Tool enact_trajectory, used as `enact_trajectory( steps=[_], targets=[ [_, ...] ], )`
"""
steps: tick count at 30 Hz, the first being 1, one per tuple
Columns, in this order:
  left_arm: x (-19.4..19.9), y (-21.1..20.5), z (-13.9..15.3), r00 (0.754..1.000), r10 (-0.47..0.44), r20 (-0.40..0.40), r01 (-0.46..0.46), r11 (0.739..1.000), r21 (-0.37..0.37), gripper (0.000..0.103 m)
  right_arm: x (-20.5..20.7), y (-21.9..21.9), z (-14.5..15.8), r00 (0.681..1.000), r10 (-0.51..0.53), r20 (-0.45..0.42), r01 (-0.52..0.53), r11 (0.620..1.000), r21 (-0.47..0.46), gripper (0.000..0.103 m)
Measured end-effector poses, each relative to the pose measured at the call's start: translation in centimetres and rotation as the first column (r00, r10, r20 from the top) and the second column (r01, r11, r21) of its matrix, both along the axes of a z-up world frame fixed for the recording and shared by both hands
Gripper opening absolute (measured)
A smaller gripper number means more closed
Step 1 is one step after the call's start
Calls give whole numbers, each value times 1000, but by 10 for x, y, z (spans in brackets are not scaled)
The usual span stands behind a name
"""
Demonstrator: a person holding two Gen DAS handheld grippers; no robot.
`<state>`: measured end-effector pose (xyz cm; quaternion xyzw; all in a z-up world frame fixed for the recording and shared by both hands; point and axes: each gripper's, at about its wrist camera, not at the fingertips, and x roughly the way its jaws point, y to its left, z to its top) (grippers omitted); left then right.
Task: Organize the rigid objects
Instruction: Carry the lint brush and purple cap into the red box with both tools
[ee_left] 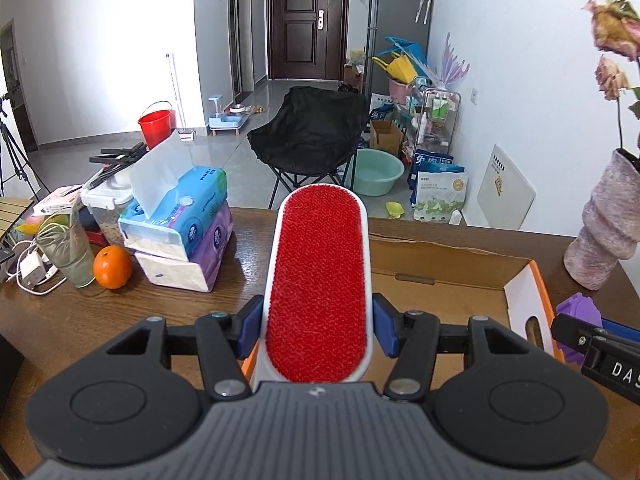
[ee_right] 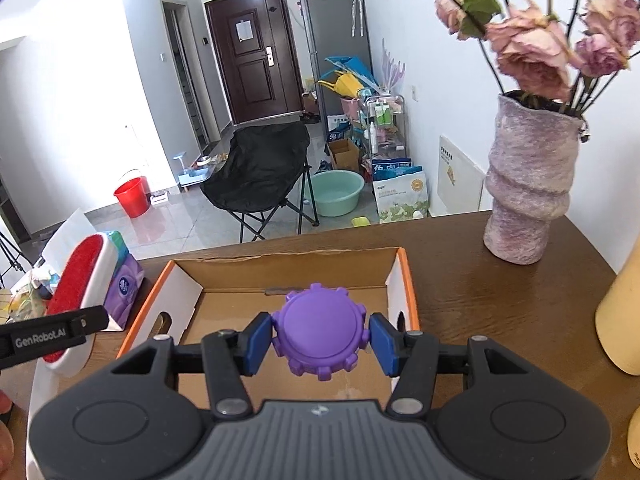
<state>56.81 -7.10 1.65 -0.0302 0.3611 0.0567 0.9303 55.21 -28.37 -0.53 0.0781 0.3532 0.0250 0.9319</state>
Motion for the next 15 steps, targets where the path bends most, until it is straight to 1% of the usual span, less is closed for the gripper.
enact_trajectory(
  steps=[6,15],
  targets=[
    [29,-4,-12,1000,-1,-22,1,1000,5,57,25,5,-12,1000,9,-15,-9,1000,-4,53],
    [65,-18,-36,998,-29,-53,30,999,13,57,61,6,-32,999,13,-40,-13,1000,-11,53]
  ],
)
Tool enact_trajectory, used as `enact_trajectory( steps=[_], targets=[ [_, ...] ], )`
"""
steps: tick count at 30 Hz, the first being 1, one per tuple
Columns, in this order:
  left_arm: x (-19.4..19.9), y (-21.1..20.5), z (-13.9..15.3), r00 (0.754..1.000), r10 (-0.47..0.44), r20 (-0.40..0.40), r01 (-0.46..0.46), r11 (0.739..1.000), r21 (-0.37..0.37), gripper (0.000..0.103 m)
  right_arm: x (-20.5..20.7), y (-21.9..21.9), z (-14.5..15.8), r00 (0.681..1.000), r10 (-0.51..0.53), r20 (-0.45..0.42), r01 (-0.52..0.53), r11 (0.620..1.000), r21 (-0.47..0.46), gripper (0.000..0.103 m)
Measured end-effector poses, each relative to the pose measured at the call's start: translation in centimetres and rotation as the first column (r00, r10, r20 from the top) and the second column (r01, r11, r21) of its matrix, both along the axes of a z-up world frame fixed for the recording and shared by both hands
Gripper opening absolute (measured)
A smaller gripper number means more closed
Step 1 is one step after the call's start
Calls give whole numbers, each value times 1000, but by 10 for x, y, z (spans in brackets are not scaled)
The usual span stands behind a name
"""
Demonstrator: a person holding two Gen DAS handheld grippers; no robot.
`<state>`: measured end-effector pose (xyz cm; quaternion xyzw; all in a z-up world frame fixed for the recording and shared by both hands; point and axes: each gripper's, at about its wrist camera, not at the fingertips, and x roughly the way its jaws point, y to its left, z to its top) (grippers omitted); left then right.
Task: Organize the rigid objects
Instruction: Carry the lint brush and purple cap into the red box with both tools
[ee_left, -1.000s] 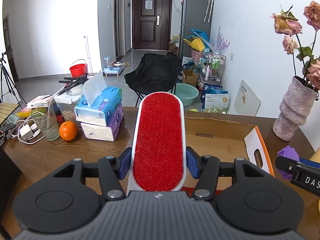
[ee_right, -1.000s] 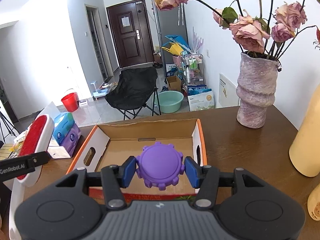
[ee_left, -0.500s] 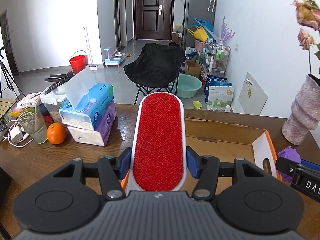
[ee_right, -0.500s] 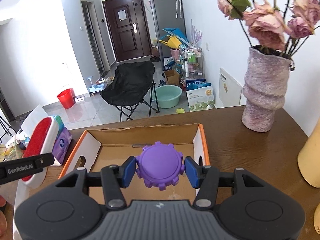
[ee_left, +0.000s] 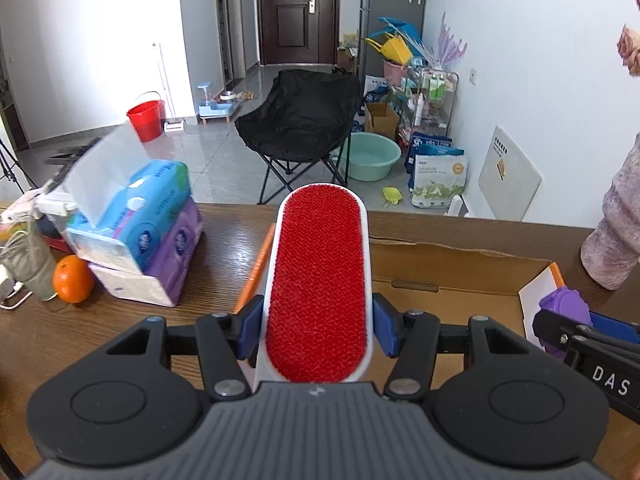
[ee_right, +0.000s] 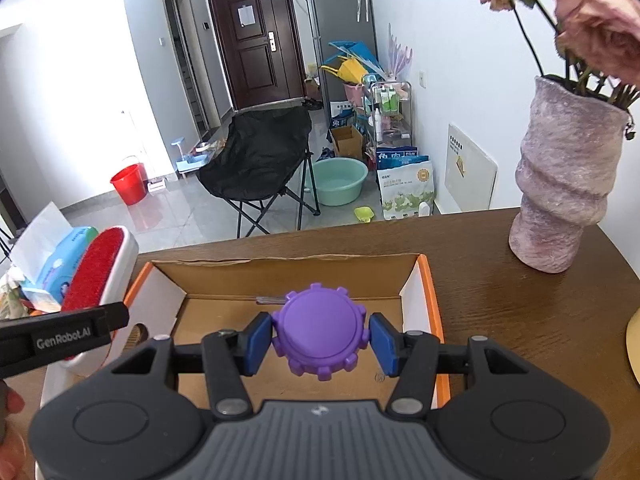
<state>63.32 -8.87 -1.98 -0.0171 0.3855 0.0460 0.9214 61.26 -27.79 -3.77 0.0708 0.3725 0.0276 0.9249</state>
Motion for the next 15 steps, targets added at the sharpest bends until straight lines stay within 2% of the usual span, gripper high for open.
enact_trajectory(
  steps=[9,13,15],
  targets=[
    [18,-8,-30,999,-25,-25,26,1000,15,57,22,-3,-28,999,10,-38,-10,1000,-15,53],
    [17,-7,-33,999,-34,-13,34,999,11,57,22,-1,-35,999,21,-38,-22,999,-34,53],
    [17,-6,-35,999,-43,-17,43,999,3,59,22,-3,-35,999,20,-32,-21,999,-27,66]
  ],
)
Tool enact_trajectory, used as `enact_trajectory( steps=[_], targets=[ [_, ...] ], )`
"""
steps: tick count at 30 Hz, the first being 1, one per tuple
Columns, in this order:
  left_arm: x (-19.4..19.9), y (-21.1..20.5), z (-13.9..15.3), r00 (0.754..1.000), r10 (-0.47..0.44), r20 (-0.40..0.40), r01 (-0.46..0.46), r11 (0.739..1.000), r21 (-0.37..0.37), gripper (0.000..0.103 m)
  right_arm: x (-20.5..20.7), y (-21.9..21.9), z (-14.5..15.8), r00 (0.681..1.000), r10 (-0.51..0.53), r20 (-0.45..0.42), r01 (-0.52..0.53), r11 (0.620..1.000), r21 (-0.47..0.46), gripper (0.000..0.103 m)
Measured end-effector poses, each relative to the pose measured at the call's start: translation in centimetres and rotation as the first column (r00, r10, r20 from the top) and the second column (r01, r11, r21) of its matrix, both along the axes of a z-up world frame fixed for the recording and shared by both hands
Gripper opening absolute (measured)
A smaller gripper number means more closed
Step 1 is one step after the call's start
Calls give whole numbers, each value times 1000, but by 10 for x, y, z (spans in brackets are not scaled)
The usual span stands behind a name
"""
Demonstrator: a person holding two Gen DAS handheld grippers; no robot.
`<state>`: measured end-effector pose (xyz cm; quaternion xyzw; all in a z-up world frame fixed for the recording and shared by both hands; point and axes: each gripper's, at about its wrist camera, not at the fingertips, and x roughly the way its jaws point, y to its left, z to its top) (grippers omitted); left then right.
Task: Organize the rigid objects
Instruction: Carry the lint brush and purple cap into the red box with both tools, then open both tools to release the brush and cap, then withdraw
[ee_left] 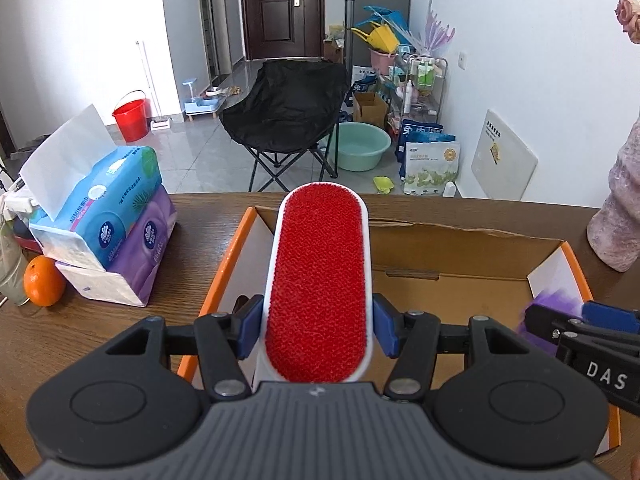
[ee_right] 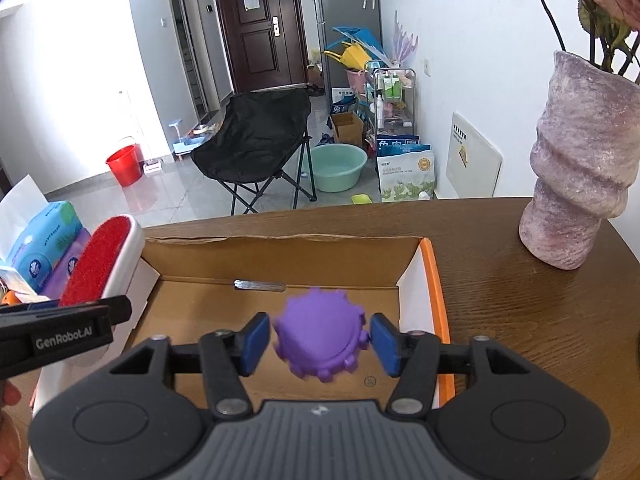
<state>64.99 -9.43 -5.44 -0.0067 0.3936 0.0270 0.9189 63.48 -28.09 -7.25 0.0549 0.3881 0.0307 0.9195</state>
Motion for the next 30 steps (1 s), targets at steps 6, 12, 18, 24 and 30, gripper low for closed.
enact_trajectory(
  steps=[6,12,18,24,30],
  targets=[
    [-9,5,6,999,17,43,-17,1000,2,95,-8,-2,4,999,0,39,1,1000,-21,93],
    [-19,7,19,996,29,84,-30,1000,3,103,-13,-6,7,999,0,47,1,1000,-16,99],
    [-23,8,20,996,34,83,-35,999,11,103,-16,-7,9,998,12,55,-11,1000,-16,100],
    [-30,14,18,996,44,75,-45,999,4,103,-26,-8,12,998,17,59,-16,1000,-14,101],
    [-39,17,23,996,50,80,-50,999,6,103,-37,-9,19,997,24,71,-23,1000,-18,101]
  ],
)
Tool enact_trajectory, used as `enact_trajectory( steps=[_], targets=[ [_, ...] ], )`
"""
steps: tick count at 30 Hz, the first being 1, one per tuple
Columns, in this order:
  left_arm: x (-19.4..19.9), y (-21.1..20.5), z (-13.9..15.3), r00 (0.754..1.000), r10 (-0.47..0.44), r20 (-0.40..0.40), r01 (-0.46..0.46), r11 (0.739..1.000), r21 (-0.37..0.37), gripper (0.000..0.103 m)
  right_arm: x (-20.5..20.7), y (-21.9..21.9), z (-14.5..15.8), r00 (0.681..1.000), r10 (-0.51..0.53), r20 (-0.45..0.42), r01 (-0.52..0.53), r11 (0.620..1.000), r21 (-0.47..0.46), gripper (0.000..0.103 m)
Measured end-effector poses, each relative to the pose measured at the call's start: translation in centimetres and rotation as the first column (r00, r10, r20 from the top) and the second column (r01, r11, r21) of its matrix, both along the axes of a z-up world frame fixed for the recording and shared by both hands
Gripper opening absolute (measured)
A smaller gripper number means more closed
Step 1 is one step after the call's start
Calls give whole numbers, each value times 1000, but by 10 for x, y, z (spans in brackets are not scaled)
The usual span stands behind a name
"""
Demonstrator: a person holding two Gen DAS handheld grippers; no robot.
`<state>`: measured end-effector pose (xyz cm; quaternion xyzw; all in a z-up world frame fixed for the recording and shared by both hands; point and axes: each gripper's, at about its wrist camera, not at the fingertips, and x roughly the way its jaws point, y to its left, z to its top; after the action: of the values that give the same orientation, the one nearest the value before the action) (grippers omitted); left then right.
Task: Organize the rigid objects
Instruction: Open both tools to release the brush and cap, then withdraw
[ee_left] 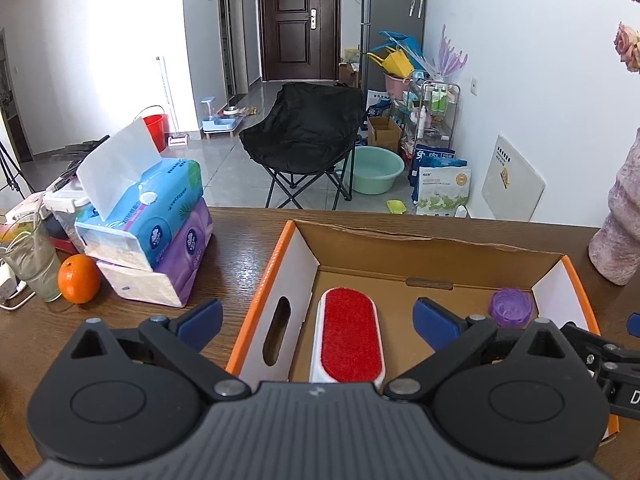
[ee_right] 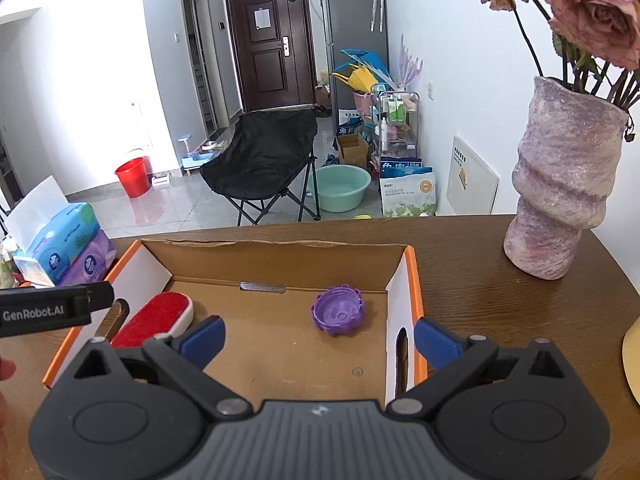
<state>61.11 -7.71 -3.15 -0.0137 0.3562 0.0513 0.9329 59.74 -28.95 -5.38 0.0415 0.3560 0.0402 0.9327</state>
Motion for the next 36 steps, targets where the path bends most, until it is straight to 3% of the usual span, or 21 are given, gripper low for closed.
enact_trajectory(
  steps=[11,36],
  targets=[
    [-36,7,21,999,6,41,-6,1000,1,103,-40,-3,22,999,17,44,-17,1000,9,102],
    [-173,26,54,989,-2,148,1,1000,6,103,-180,-9,59,986,32,162,-35,999,12,103]
  ],
)
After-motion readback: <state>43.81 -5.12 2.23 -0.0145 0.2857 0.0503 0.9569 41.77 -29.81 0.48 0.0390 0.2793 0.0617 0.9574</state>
